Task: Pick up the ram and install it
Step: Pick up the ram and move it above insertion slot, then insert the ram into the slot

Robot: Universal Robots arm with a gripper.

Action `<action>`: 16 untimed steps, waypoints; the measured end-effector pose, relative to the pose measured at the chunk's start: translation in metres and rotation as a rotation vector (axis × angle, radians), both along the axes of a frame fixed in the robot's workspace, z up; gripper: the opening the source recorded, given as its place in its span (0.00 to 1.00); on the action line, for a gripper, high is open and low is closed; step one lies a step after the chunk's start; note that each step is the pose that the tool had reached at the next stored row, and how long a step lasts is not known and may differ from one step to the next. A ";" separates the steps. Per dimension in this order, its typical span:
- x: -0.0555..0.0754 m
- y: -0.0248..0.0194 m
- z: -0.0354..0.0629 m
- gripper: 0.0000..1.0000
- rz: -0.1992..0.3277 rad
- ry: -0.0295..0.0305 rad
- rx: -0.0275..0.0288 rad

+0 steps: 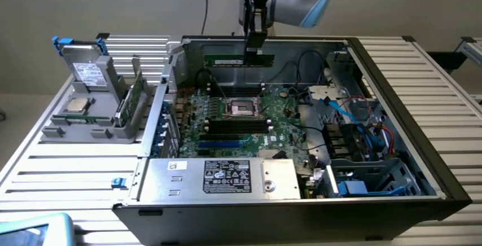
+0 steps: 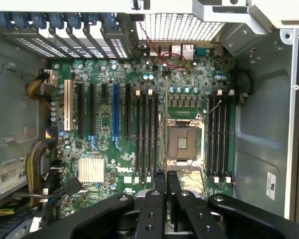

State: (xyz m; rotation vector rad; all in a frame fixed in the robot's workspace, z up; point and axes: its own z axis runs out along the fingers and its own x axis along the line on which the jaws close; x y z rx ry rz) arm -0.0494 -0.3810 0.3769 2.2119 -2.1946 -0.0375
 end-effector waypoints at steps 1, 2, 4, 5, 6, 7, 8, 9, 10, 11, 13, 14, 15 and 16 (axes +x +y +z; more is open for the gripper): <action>0.000 0.0000 0.0000 0.14 0.000 0.0008 0.0000; 0.000 -0.0001 0.0000 0.14 0.000 0.0007 0.0000; 0.000 -0.0001 0.0000 0.14 0.000 0.0008 0.0000; 0.000 -0.0001 0.0000 0.14 0.000 0.0008 0.0000; 0.000 -0.0001 0.0000 0.14 0.000 0.0008 0.0000; 0.000 -0.0001 0.0000 0.14 0.000 0.0008 0.0000; 0.000 -0.0001 0.0000 0.14 0.000 0.0008 -0.0001; 0.000 -0.0001 0.0000 0.14 0.000 0.0008 0.0000; 0.000 -0.0001 0.0000 0.14 0.000 0.0008 0.0000; 0.000 -0.0001 0.0000 0.14 0.000 0.0008 0.0000; 0.000 -0.0001 0.0000 0.14 0.000 0.0008 0.0000; 0.000 -0.0001 0.0000 0.14 0.000 0.0008 0.0000; 0.000 -0.0001 0.0000 0.14 0.000 0.0008 -0.0001; 0.000 -0.0001 0.0000 0.14 0.000 0.0008 0.0000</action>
